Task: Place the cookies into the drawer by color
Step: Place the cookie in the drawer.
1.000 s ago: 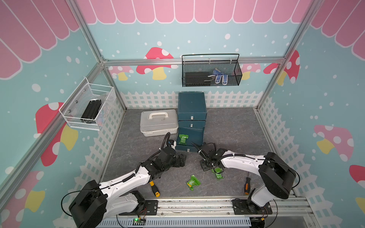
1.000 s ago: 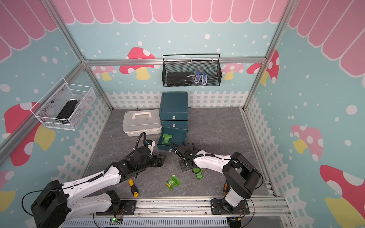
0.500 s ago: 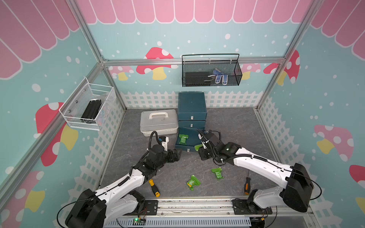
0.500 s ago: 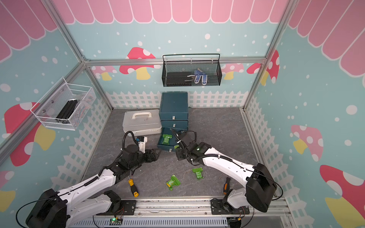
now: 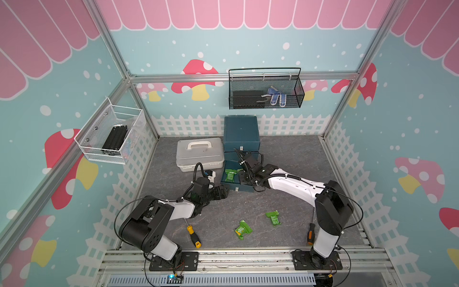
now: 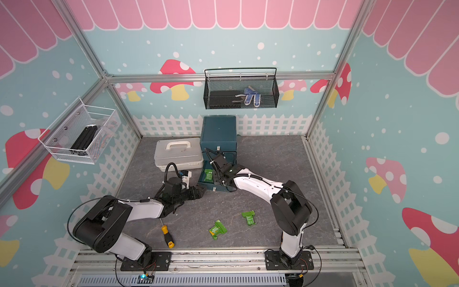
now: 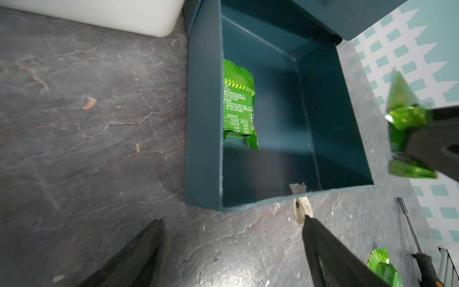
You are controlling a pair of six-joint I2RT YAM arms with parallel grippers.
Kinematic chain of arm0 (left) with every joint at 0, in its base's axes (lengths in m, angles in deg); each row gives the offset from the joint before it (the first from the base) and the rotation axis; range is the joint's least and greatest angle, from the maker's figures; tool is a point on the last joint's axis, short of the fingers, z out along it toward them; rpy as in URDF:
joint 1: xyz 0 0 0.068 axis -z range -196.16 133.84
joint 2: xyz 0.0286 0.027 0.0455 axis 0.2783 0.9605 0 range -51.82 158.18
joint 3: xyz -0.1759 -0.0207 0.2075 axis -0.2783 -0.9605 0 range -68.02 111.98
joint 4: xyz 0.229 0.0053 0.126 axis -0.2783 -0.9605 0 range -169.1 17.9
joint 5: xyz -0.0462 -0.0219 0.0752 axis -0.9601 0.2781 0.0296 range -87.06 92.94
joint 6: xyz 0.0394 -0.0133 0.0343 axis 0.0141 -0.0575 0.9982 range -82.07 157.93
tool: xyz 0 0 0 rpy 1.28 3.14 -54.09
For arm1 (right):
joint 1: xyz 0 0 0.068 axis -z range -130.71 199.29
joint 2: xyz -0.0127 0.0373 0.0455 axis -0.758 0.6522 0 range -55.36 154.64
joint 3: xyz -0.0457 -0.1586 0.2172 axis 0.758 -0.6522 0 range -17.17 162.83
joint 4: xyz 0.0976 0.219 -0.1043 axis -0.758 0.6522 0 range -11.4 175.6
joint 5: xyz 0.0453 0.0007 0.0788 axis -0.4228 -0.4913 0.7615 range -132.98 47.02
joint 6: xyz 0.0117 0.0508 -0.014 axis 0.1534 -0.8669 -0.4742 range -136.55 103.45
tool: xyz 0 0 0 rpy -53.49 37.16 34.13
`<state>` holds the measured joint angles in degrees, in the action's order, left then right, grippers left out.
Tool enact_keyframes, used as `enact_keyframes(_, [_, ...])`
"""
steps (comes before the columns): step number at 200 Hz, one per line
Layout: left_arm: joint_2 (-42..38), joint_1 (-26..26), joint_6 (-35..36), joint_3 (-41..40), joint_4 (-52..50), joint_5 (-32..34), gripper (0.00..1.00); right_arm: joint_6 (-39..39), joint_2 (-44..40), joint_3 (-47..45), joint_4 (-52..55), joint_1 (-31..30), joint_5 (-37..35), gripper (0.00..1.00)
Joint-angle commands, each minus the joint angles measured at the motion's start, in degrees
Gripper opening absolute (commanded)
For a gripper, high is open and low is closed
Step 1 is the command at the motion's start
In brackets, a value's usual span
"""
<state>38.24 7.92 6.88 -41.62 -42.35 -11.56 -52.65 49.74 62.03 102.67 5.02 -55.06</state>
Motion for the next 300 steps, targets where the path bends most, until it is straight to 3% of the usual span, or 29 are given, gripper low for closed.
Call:
enact_keyframes(1, [1.41, -0.30, 0.99, 1.01, 8.97, -2.35, 0.87, -1.74, 3.22, 2.26, -0.34, 1.14, -1.88, 0.29])
enact_keyframes(55, [3.84, 1.81, 1.81, 2.69, 9.01, -4.99, 0.86, -2.57, 6.57, -0.01, -1.42, 3.77, -2.87, 0.29])
enact_keyframes(178, [1.62, 3.78, 1.51, 2.25, 5.04, 2.39, 0.85, 2.08, 12.67, 2.35, -0.08, 5.31, -5.65, 0.29])
enact_keyframes(226, [-1.29, 3.87, 1.87, 2.21, 2.62, 3.21, 0.85, 1.96, 13.15, 3.57, 0.83, 5.32, -5.18, 0.43])
enact_keyframes(269, [-9.93, 7.42, 4.06, 2.08, -6.36, 9.26, 0.86, 2.92, 9.11, 1.93, -0.14, 5.30, -2.44, 0.55])
enact_keyframes(300, [-20.11, 13.88, 4.08, 4.79, -25.54, 17.11, 0.86, 3.73, 3.28, -1.16, -2.30, 5.16, 1.92, 0.56])
